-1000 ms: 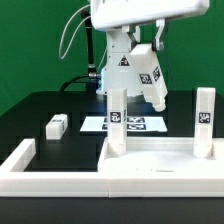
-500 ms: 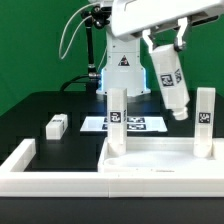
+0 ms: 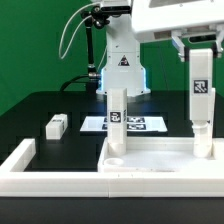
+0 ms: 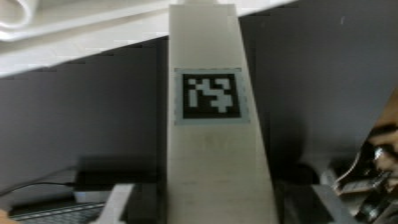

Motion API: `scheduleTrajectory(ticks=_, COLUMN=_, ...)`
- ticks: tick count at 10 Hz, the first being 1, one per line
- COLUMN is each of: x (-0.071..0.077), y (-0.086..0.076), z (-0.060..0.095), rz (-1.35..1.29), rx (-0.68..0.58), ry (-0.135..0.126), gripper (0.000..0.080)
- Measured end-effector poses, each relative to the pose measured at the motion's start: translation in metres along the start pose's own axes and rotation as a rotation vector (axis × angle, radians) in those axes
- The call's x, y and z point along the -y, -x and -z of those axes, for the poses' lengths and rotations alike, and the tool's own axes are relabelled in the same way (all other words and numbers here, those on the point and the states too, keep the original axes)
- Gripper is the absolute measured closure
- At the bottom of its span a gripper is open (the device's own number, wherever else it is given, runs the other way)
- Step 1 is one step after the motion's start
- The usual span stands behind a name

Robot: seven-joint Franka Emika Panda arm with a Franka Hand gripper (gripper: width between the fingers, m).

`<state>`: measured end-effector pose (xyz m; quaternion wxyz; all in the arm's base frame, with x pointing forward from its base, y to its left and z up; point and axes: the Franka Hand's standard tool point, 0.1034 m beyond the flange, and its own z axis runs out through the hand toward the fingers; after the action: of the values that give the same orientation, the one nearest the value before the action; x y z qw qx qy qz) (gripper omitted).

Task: Assemble desk

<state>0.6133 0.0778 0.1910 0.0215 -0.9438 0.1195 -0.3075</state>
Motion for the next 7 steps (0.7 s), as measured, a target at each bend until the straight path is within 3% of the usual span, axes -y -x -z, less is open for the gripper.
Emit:
scheduleTrajectory(ticks=3, x=0.001, y=0.001, z=-0.001, rz=0.015, rx=-0.002, ry=0.000, gripper=0.0512)
scheduleTrajectory(ticks=5, x=0.023, y=0.010, z=-0.016, rz=0.144, rx=-0.007, ry=0.001, gripper=0.0512)
scheduleTrajectory(ticks=7, x=0.035, y=0.017, z=-0.027, rz=0.212, rx=-0.011, ry=0.003, gripper=0.0512)
